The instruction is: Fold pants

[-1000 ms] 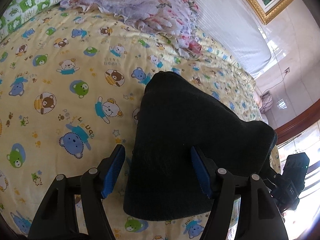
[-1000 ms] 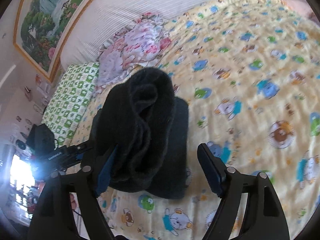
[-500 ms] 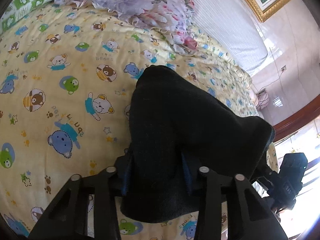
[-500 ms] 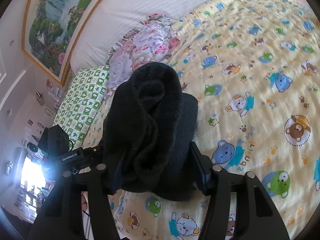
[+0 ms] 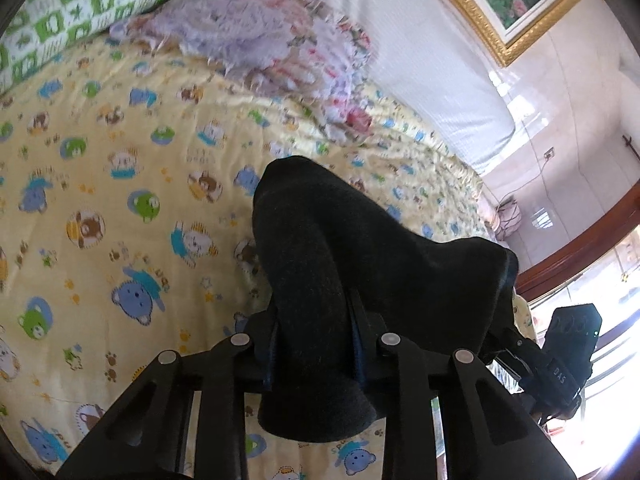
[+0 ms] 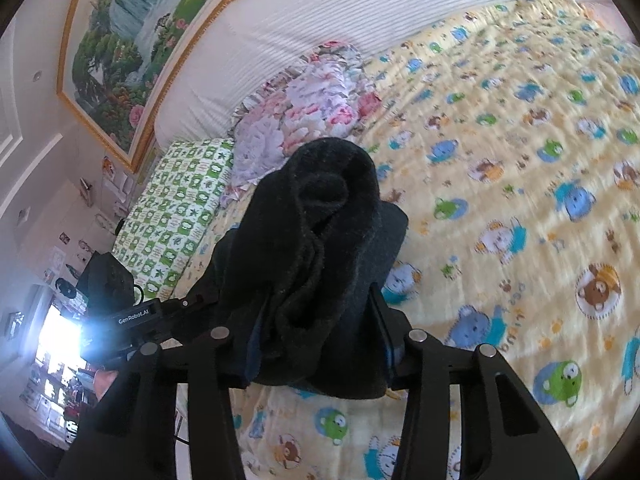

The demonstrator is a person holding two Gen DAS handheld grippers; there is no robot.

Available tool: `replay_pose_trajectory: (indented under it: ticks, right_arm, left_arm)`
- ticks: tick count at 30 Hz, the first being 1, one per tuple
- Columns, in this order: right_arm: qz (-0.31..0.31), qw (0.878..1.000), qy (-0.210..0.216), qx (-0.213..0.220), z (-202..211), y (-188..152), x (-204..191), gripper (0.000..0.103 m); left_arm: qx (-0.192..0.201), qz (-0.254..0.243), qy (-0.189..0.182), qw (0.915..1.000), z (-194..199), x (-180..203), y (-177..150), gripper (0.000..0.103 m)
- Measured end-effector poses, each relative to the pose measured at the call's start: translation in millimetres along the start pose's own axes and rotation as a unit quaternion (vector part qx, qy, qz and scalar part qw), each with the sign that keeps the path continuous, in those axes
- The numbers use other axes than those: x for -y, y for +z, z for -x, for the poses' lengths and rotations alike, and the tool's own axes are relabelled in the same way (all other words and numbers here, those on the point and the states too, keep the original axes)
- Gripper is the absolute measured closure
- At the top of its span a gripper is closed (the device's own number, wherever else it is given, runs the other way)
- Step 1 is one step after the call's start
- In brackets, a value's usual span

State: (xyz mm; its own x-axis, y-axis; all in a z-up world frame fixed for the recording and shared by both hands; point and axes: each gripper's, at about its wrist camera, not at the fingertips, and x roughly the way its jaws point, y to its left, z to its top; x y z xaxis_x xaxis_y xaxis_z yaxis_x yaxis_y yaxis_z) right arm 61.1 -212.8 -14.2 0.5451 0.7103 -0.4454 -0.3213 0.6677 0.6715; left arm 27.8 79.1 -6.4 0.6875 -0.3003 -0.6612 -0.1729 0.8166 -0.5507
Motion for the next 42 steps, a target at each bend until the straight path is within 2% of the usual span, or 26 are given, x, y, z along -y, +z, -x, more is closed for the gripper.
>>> replay_pose_trajectory:
  ticks: [8,18,28,36,42]
  right_arm:
    - [0.024,0.999,0.022,0.0,-20,19,-20,0.058]
    - [0.046,0.998,0.043,-0.009,-73,57,-41,0.058]
    - [0.043,0.998,0.038,-0.018,-107,76,-32,0.058]
    - [0.027,0.999,0.02,-0.038,-125,80,-13,0.057]
    - [0.028,0.998,-0.019,-0.053,-130,80,-4,0.05]
  left_arm:
    - [0.044,-0.013,0.01,0.9989,25,-1,22,0.076]
    - [0.079,0.012,0.031,0.9963,28,-31,59,0.076]
    - [0.075,0.007,0.041,0.9963,-1,-42,87,0.076]
    - [0.06,0.005,0.048,0.9971,-22,-54,88,0.075]
    - [0.044,0.004,0.056,0.9975,-28,-67,82,0.066]
